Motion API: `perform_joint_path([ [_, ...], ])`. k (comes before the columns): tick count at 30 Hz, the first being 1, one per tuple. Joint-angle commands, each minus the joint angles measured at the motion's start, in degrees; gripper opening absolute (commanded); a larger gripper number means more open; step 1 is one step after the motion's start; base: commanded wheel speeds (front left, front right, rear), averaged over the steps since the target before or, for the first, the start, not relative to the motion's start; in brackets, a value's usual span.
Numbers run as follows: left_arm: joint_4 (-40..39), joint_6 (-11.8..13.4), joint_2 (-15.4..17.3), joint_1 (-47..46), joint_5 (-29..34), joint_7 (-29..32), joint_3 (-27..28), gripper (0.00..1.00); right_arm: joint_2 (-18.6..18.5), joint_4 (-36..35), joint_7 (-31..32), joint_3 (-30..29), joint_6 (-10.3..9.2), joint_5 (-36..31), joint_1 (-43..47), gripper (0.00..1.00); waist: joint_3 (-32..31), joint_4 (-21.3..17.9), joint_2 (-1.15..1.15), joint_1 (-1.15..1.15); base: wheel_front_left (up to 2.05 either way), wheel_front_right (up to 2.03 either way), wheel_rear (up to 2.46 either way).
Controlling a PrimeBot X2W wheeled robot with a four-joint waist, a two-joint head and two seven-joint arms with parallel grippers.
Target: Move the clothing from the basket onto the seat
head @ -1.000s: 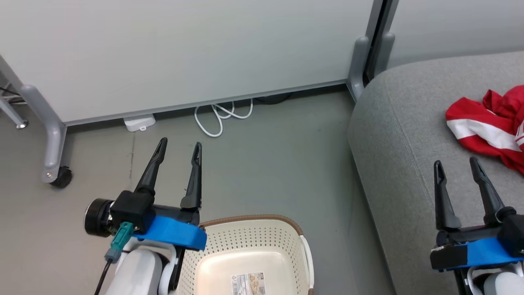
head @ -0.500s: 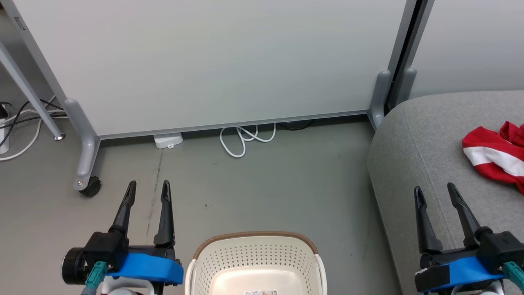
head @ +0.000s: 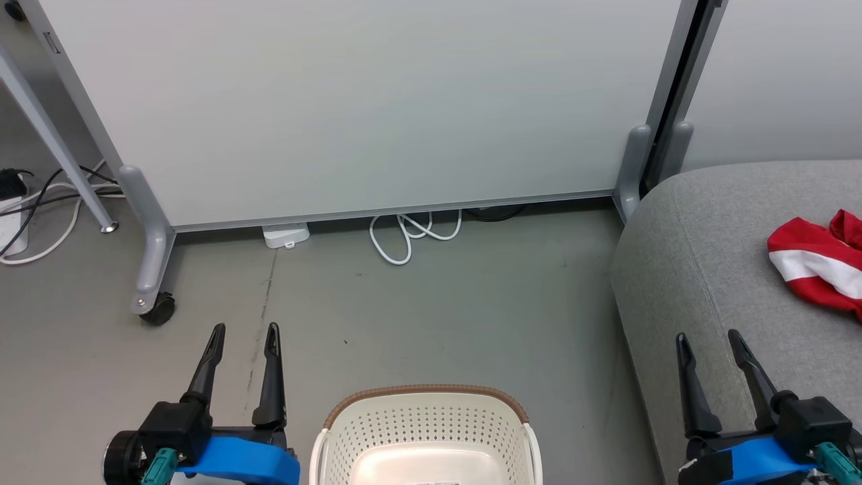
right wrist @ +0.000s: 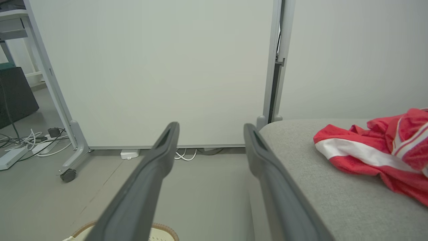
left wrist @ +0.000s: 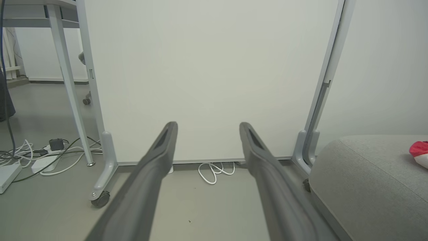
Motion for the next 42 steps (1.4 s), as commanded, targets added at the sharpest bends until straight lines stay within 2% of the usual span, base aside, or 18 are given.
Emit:
perform_joint_path([
  [1,0.1,-0.2,-0.1,0.0,0.4,-0.1,0.3,1.00,0.2,0.3,-0.2,-0.1,0.03,0.1,0.8,1.00,0.0,0.0,-0.01,0.00,0.00,0.00,0.00],
  [8,0.2,-0.5,-0.2,0.2,0.6,-0.1,0.9,1.00,0.3,1.0,-0.2,0.0,0.03,0.7,0.6,1.00,0.0,0.2,-0.01,0.00,0.00,0.00,0.00],
  [9,0.3,-0.1,-0.1,0.1,0.4,0.0,0.7,0.00,0.1,1.0,0.0,0.0,0.00,0.5,0.3,0.00,0.0,0.2,-0.01,0.00,0.00,0.00,0.00],
  [14,2.7,-0.1,-0.2,1.5,-0.5,0.7,0.8,0.00,0.3,3.5,0.7,-0.1,0.00,1.4,0.6,0.00,0.0,0.2,-0.01,0.00,0.00,0.00,0.00],
  [42,1.8,-0.5,-0.2,-1.0,-29.3,7.9,4.0,0.00,0.2,3.0,7.8,-0.6,0.01,31.3,-1.9,0.00,0.4,-0.5,-0.01,0.00,0.00,0.00,0.00],
])
